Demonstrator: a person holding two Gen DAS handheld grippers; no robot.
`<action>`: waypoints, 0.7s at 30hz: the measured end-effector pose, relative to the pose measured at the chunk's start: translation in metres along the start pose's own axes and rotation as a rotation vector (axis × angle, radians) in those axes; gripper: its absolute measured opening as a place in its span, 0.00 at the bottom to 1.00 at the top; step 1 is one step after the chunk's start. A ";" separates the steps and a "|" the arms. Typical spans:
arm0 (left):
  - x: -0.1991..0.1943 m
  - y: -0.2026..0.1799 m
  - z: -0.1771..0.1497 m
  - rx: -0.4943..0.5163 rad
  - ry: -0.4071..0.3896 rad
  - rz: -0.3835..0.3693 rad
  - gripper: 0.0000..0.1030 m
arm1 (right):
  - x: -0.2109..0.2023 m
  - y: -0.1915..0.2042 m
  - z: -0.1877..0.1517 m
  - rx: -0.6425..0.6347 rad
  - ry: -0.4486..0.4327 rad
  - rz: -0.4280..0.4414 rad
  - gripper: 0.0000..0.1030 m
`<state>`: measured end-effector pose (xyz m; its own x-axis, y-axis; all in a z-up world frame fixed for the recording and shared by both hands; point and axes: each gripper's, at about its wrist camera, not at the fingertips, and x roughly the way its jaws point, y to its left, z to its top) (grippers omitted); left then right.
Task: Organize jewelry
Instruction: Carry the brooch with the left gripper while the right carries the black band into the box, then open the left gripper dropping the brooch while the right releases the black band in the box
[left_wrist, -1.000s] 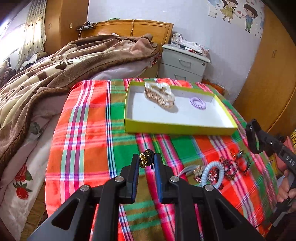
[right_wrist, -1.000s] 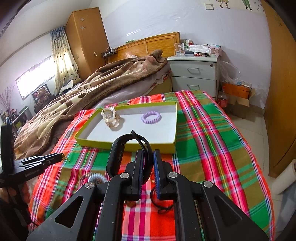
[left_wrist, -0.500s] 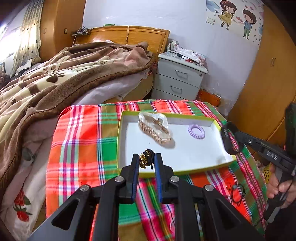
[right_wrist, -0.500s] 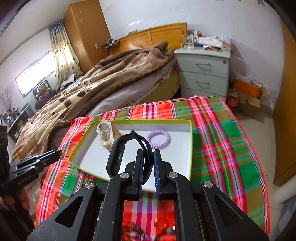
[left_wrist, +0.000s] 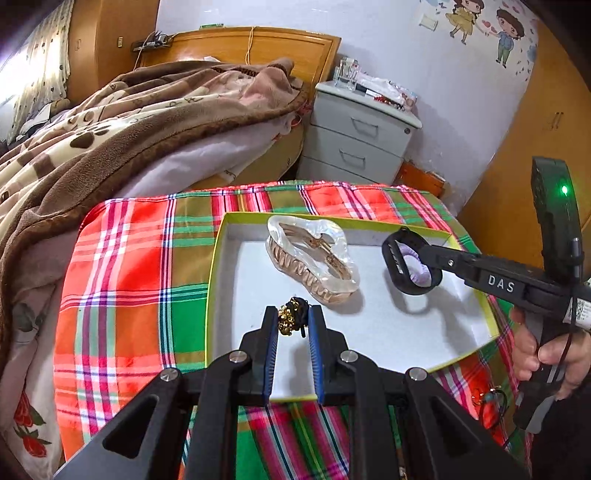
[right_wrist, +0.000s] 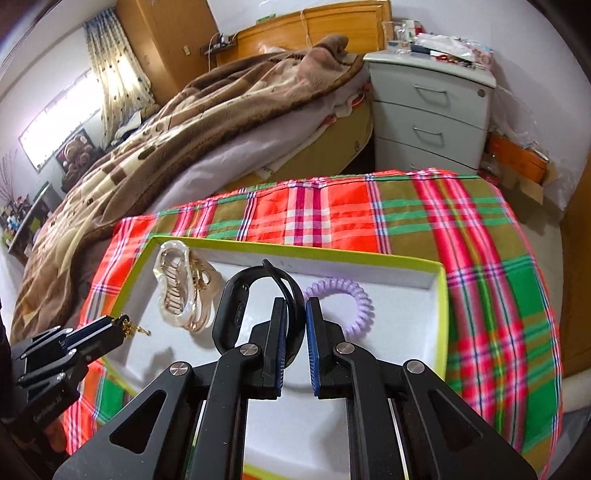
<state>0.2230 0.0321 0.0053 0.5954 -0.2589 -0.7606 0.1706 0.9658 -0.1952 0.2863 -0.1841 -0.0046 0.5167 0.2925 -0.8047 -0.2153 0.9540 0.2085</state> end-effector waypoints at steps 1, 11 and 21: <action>0.003 0.001 0.000 -0.003 0.008 0.002 0.17 | 0.003 0.001 0.002 -0.006 0.005 -0.005 0.10; 0.021 0.004 -0.002 -0.020 0.039 0.014 0.17 | 0.026 0.012 0.012 -0.060 0.039 -0.023 0.10; 0.031 0.003 -0.004 -0.020 0.073 0.027 0.18 | 0.034 0.017 0.011 -0.099 0.053 -0.041 0.11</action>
<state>0.2391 0.0268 -0.0217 0.5409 -0.2320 -0.8085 0.1395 0.9726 -0.1858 0.3094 -0.1575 -0.0221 0.4832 0.2468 -0.8400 -0.2772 0.9532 0.1206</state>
